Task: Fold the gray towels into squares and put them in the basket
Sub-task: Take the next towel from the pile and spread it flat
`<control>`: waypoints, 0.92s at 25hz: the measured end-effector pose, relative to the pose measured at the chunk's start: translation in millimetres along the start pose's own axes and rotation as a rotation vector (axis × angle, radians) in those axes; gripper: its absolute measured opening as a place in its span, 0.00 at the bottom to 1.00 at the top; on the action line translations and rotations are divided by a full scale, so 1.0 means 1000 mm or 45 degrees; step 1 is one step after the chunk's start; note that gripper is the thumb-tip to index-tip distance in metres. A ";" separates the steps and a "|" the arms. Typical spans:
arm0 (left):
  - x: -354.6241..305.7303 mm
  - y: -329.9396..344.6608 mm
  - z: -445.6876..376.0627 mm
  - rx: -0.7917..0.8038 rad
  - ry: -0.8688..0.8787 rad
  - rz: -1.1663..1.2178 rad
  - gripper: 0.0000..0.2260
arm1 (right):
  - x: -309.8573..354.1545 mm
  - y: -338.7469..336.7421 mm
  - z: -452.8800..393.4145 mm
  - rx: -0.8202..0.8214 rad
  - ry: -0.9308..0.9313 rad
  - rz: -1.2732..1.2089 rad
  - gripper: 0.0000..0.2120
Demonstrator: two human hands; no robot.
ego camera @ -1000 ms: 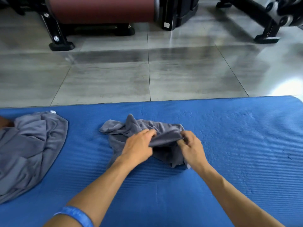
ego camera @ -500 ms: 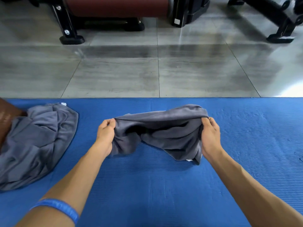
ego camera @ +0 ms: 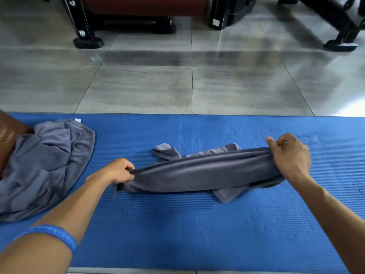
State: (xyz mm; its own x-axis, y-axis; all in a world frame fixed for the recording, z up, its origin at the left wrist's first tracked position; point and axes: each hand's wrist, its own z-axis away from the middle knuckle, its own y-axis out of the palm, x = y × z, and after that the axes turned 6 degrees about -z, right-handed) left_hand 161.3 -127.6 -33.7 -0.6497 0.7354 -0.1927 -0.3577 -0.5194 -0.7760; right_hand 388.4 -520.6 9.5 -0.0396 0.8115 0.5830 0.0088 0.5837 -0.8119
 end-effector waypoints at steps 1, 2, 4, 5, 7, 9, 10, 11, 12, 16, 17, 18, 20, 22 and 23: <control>0.001 0.001 0.002 -0.103 0.006 0.145 0.07 | -0.006 -0.003 -0.001 0.093 -0.111 0.036 0.17; 0.000 0.000 0.004 -0.146 0.005 0.314 0.09 | -0.010 -0.007 -0.001 0.261 -0.201 0.040 0.16; -0.002 -0.006 0.006 0.018 0.043 0.513 0.06 | -0.015 -0.012 -0.002 0.810 -0.252 0.215 0.19; -0.003 -0.008 0.010 0.197 0.052 0.538 0.01 | -0.016 -0.012 -0.002 1.110 -0.219 0.427 0.22; -0.002 -0.015 0.019 0.557 -0.010 0.498 0.14 | -0.019 -0.014 0.005 1.569 -0.156 0.873 0.22; -0.002 -0.028 0.027 0.795 -0.022 0.497 0.20 | -0.022 -0.023 0.004 1.767 -0.117 0.976 0.15; -0.002 -0.037 0.031 0.822 0.019 0.542 0.19 | -0.023 -0.031 0.000 1.779 -0.098 0.913 0.15; -0.004 -0.047 0.035 0.791 0.052 0.600 0.16 | -0.023 -0.038 -0.007 1.740 -0.066 0.799 0.17; -0.006 -0.057 0.035 0.673 0.081 0.640 0.14 | -0.021 -0.044 -0.017 1.620 -0.021 0.614 0.17; -0.023 -0.082 0.003 -0.609 0.120 0.779 0.08 | 0.000 -0.027 -0.064 0.471 -0.115 -0.114 0.11; -0.035 -0.085 -0.004 -0.835 0.138 0.849 0.10 | 0.010 -0.016 -0.067 0.314 -0.174 -0.161 0.17; -0.044 -0.085 -0.013 -0.894 0.157 0.863 0.14 | 0.017 -0.004 -0.065 0.234 -0.244 -0.159 0.21; -0.068 -0.065 -0.020 -0.819 0.151 0.597 0.22 | 0.020 0.023 -0.046 0.211 -0.427 -0.103 0.22; -0.088 -0.022 -0.021 -0.752 0.186 0.368 0.16 | 0.009 0.051 -0.011 0.329 -0.598 -0.073 0.18; -0.097 0.006 -0.017 -0.652 0.247 0.305 0.12 | 0.001 0.063 0.011 0.429 -0.653 -0.010 0.16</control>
State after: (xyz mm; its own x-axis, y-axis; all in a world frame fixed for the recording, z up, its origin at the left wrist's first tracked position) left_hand 233.1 -194.7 -29.7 -0.5204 0.7149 -0.4670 0.1838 -0.4403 -0.8789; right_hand 378.4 -483.7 -41.3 -0.5153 0.6419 0.5678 -0.3066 0.4806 -0.8216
